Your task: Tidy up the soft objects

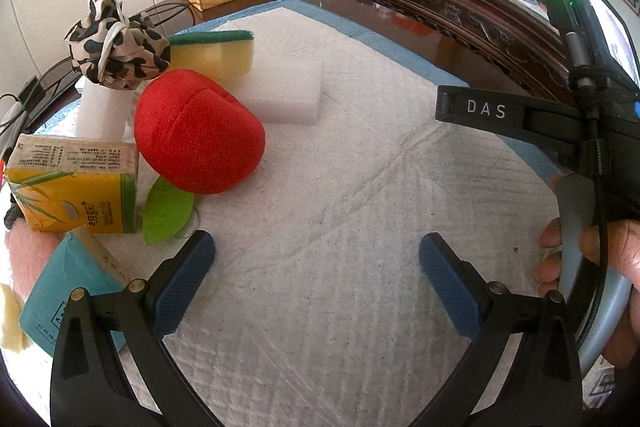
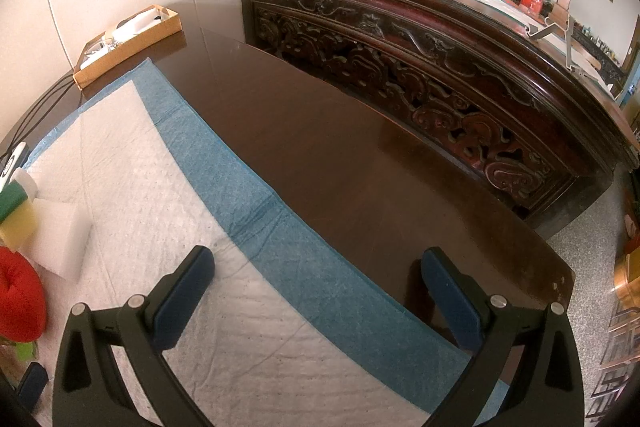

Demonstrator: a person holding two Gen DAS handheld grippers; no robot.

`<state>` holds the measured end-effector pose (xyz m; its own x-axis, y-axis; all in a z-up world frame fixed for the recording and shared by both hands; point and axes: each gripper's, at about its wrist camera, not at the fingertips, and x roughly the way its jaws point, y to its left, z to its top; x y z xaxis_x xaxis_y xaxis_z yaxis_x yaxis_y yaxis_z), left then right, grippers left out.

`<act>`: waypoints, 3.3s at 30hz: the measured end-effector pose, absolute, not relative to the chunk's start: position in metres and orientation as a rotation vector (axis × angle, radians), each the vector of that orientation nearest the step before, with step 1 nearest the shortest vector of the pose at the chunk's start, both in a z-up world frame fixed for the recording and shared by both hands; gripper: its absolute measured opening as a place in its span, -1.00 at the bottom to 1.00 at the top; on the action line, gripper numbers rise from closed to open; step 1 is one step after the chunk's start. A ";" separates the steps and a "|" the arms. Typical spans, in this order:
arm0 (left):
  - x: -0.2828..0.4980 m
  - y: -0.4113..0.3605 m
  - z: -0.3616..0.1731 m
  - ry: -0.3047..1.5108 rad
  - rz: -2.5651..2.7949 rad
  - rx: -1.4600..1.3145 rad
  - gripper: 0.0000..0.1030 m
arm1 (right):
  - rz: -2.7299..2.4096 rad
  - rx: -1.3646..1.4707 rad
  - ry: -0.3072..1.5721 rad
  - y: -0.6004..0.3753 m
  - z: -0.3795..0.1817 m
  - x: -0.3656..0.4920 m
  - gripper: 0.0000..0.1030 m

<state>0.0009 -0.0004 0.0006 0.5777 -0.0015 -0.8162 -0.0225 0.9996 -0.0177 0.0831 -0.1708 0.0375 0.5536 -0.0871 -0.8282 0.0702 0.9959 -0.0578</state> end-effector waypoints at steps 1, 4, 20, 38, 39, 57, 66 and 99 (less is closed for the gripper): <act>0.001 0.000 0.000 0.955 0.012 -0.027 0.99 | -0.093 -0.019 0.980 -0.171 0.038 0.083 1.00; 0.001 0.000 0.000 0.955 0.012 -0.027 0.99 | -0.093 -0.019 0.980 -0.171 0.038 0.083 1.00; 0.001 0.000 0.001 0.955 0.012 -0.027 0.99 | -0.093 -0.019 0.980 -0.170 0.038 0.083 1.00; 0.001 0.000 0.001 0.955 0.012 -0.027 0.99 | -0.093 -0.018 0.980 -0.170 0.037 0.083 1.00; 0.001 0.000 0.001 0.955 0.012 -0.027 0.99 | -0.093 -0.018 0.979 -0.170 0.037 0.083 1.00; 0.001 0.000 0.001 0.955 0.012 -0.027 0.99 | -0.093 -0.018 0.979 -0.170 0.037 0.083 1.00; 0.001 0.000 0.000 0.955 0.012 -0.027 0.99 | -0.093 -0.018 0.979 -0.170 0.038 0.082 1.00; -0.087 0.098 0.076 0.973 0.469 -0.163 1.00 | 0.084 -0.014 0.968 -0.170 0.067 0.087 1.00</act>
